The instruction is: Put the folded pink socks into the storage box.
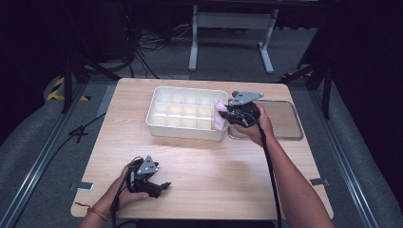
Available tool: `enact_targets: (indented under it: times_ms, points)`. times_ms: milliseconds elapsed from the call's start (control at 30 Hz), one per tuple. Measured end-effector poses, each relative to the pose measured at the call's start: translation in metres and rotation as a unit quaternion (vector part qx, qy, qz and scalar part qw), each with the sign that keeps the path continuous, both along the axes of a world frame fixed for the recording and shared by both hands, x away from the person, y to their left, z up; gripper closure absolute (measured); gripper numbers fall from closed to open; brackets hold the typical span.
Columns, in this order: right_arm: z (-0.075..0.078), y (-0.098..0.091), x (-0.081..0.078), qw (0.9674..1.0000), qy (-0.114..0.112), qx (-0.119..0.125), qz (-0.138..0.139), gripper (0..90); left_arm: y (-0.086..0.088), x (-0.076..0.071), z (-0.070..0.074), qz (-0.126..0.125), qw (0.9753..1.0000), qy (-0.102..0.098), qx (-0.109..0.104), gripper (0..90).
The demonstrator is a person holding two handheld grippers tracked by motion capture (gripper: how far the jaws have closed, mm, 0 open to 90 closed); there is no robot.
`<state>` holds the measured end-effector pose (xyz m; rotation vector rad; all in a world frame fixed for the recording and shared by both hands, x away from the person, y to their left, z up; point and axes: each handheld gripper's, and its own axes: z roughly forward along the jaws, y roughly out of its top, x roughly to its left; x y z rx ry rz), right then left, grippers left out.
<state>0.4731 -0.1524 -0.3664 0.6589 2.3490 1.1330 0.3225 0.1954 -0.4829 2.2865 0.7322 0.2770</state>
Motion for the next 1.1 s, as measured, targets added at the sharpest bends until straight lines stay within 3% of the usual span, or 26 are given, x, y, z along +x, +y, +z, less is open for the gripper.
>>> enact_targets:
  times_ms: [133,400,767,900,967,1100]
  points:
    - [-0.005,0.005,0.005,1.0000,0.003,-0.009,0.002,70.8,0.000,0.000,0.001,-0.001,1.0000,0.002,0.002,13.9]
    - [-0.016,0.014,0.013,0.9986,0.006,-0.052,-0.006,70.7,0.000,0.000,0.000,0.001,1.0000,0.001,-0.003,14.0]
    - [-0.031,0.018,0.023,0.9963,0.010,-0.083,-0.015,70.6,0.000,0.000,0.000,0.001,1.0000,0.000,-0.002,14.0]
    - [-0.035,0.020,0.024,0.9956,0.019,-0.091,-0.012,70.6,0.000,0.000,0.000,0.002,1.0000,0.000,-0.002,14.0]
    - [-0.034,0.020,0.023,0.9959,0.028,-0.086,0.000,70.4,0.000,-0.001,0.000,0.002,1.0000,0.001,-0.002,14.0]
    - [-0.036,0.022,0.023,0.9942,0.042,-0.098,0.014,70.1,0.000,0.000,0.000,0.002,1.0000,0.000,-0.002,14.0]
